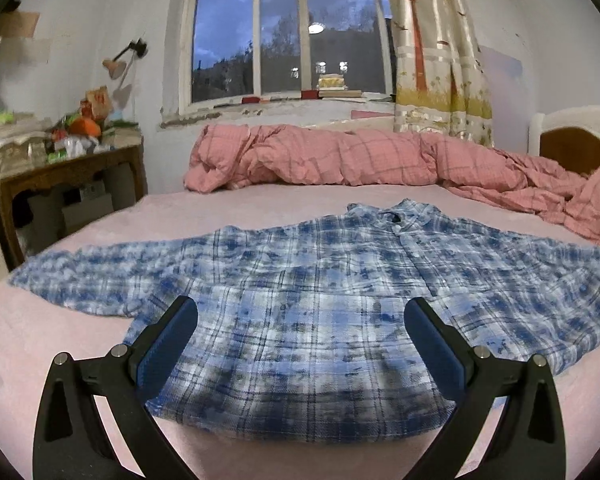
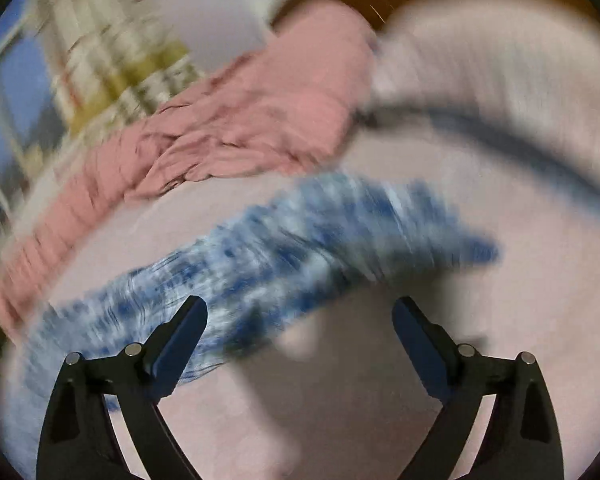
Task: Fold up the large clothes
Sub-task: 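Grasp the shirt edge with the right gripper and straighten it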
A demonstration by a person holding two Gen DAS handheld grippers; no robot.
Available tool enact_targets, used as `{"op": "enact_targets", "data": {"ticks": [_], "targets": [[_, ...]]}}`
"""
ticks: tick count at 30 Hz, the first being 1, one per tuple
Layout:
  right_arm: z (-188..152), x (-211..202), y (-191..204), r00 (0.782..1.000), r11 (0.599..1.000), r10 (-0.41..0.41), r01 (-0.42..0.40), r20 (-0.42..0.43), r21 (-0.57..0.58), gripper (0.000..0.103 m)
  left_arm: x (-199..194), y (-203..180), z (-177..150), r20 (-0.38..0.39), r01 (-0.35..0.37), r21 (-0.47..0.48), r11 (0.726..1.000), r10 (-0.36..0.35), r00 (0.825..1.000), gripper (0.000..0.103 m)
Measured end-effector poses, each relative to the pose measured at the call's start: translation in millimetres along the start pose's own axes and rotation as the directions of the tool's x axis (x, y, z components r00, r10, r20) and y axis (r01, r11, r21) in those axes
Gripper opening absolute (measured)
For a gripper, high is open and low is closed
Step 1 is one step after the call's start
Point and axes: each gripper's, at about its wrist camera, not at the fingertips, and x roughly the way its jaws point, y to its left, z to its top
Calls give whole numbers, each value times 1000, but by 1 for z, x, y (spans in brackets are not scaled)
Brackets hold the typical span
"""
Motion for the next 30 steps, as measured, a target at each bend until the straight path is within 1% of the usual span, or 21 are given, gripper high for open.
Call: {"op": "enact_targets", "data": {"ticks": [1, 2, 3, 4, 5, 6, 8, 10, 13, 15, 16, 17, 18, 19, 20, 22, 24, 26, 27, 29, 30], "targets": [[2, 8, -11, 999, 999, 22, -20, -26, 46, 92, -1, -4, 0, 7, -7, 19, 1000, 7, 1000, 103], [6, 8, -17, 999, 996, 53, -52, -8, 71, 91, -3, -8, -1, 14, -11, 41, 999, 11, 1000, 103], [11, 6, -18, 998, 996, 56, -58, 26, 69, 91, -3, -11, -1, 18, -13, 57, 998, 12, 1000, 103], [13, 6, -17, 998, 998, 34, -37, 46, 55, 91, -3, -15, -1, 19, -15, 75, 997, 13, 1000, 103], [15, 12, -17, 999, 999, 9, -11, 40, 46, 91, -3, -17, -1, 19, -17, 88, 996, 16, 1000, 103], [16, 22, -19, 1000, 998, 21, -21, 0, 52, 92, -2, -19, -1, 17, -19, 96, 995, 17, 1000, 103], [17, 23, -14, 998, 998, 56, -56, -8, 28, 91, -1, -21, -1, 13, -23, 105, 994, 22, 1000, 103], [15, 28, -4, 985, 988, 153, -153, -82, 11, 91, 0, -20, -1, 8, -27, 102, 994, 26, 1000, 103], [1, 35, 28, 965, 976, 199, -211, -170, -57, 91, 2, -19, -1, 0, -26, 97, 995, 27, 1000, 103], [-14, 45, 51, 920, 948, 279, -310, -277, -74, 88, 2, -19, -1, 1, -26, 97, 995, 26, 1000, 103], [-20, 47, 60, 911, 942, 288, -325, -294, -85, 83, 2, -19, -1, 3, -26, 99, 995, 26, 1000, 103], [-26, 51, 71, 912, 941, 269, -317, -309, -117, 81, 2, -19, -1, 4, -26, 102, 994, 26, 1000, 103], [-31, 55, 81, 933, 948, 202, -263, -299, -179, 72, 1, -20, -1, 7, -26, 104, 994, 25, 1000, 103], [-33, 57, 84, 947, 953, 158, -221, -281, -207, 59, 0, -20, -1, 11, -22, 107, 994, 21, 1000, 103], [-33, 58, 84, 960, 961, 128, -182, -248, -209, 52, 0, -20, -1, 14, -19, 110, 994, 18, 1000, 103], [-29, 57, 70, 972, 979, 132, -158, -197, -127, 24, -1, -22, -2, 15, -25, 119, 993, 24, 1000, 103], [-25, 58, 53, 977, 991, 123, -130, -172, -30, 5, 0, -24, -2, 11, -28, 126, 992, 27, 1000, 103], [-21, 54, 55, 984, 993, 101, -109, -148, -49, 5, 2, -22, -1, 4, -35, 119, 992, 34, 999, 103], [-22, 43, 70, 994, 990, 52, -64, -100, -122, 4, 3, -21, -1, -2, -40, 112, 993, 40, 999, 103], [-24, 22, 101, 1000, 972, -14, 12, -6, -234, 4, 6, -17, -1, -18, -45, 91, 995, 47, 999, 103], [-25, 12, 123, 1000, 962, -14, 20, 26, -271, 4, 7, -14, -1, -23, -43, 78, 996, 44, 999, 103]]}}
